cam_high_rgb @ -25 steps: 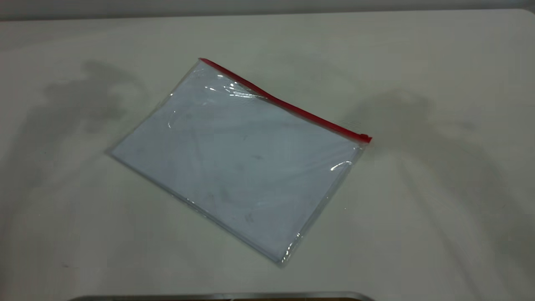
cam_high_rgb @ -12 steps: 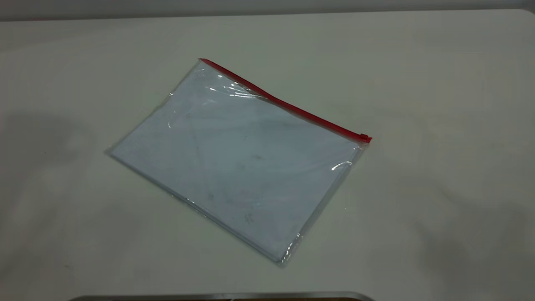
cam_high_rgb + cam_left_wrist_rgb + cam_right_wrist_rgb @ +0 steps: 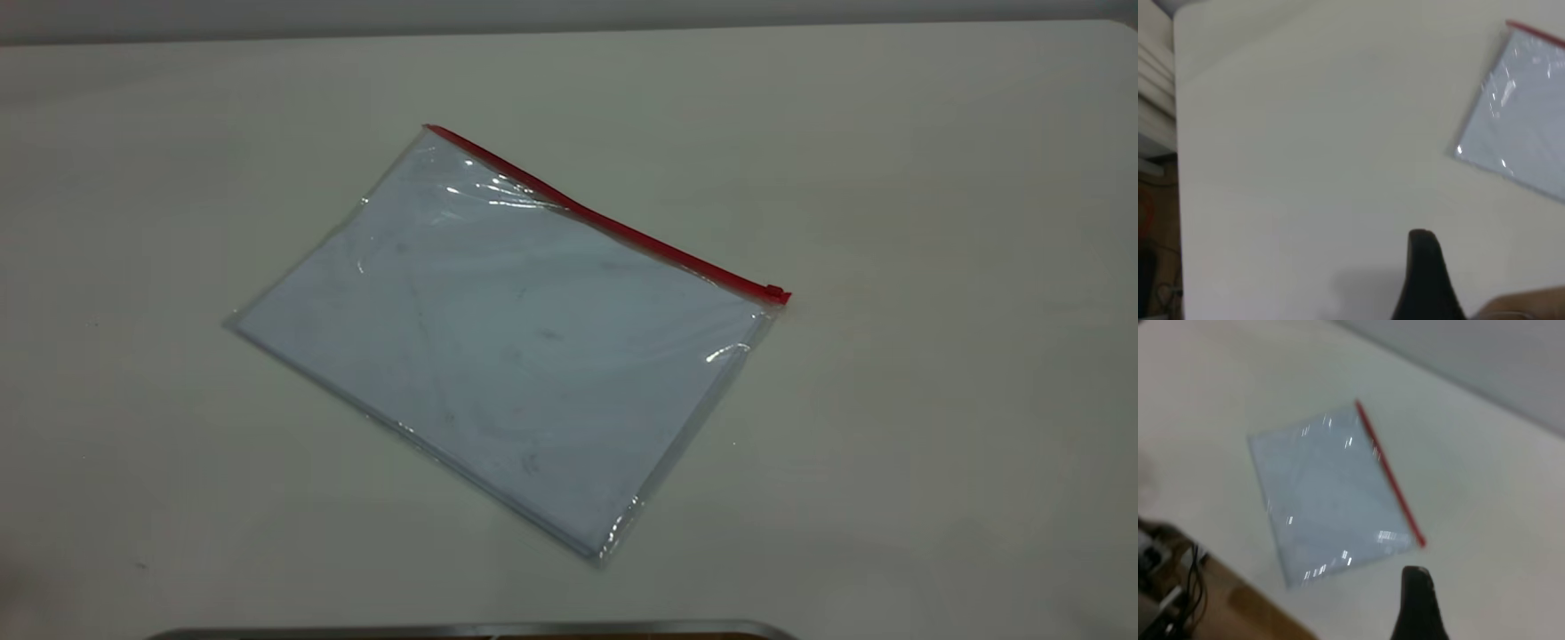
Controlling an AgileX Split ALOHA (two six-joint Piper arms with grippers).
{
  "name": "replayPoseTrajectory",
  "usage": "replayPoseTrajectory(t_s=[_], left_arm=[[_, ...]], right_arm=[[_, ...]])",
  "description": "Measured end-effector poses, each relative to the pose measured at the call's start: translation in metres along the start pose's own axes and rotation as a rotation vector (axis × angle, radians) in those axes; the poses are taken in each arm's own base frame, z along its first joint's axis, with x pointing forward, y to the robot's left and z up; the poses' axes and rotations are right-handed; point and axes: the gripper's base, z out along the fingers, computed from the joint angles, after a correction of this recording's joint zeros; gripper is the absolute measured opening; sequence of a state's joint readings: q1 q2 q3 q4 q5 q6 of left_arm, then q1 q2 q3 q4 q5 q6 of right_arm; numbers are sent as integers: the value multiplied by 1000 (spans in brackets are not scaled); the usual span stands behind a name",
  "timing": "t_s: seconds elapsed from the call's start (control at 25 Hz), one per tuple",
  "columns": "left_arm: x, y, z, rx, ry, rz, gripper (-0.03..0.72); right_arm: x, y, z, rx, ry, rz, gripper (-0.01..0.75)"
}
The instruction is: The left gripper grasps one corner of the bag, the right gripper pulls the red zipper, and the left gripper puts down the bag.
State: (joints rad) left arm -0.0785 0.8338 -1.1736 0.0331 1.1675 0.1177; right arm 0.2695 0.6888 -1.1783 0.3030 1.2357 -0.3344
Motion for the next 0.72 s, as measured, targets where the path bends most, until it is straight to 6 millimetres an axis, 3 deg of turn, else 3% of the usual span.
replayPoseTrajectory(t_s=[0.28, 0.44, 0.72], left_arm=[[76, -15, 0, 56, -23, -16, 586], [107, -20, 3, 56, -44, 0, 586], [147, -29, 26, 91, -18, 38, 586]], right_arm=[[86, 17, 10, -11, 56, 16, 580], [128, 24, 19, -5, 55, 1, 580], [166, 25, 29, 55, 5, -32, 580]])
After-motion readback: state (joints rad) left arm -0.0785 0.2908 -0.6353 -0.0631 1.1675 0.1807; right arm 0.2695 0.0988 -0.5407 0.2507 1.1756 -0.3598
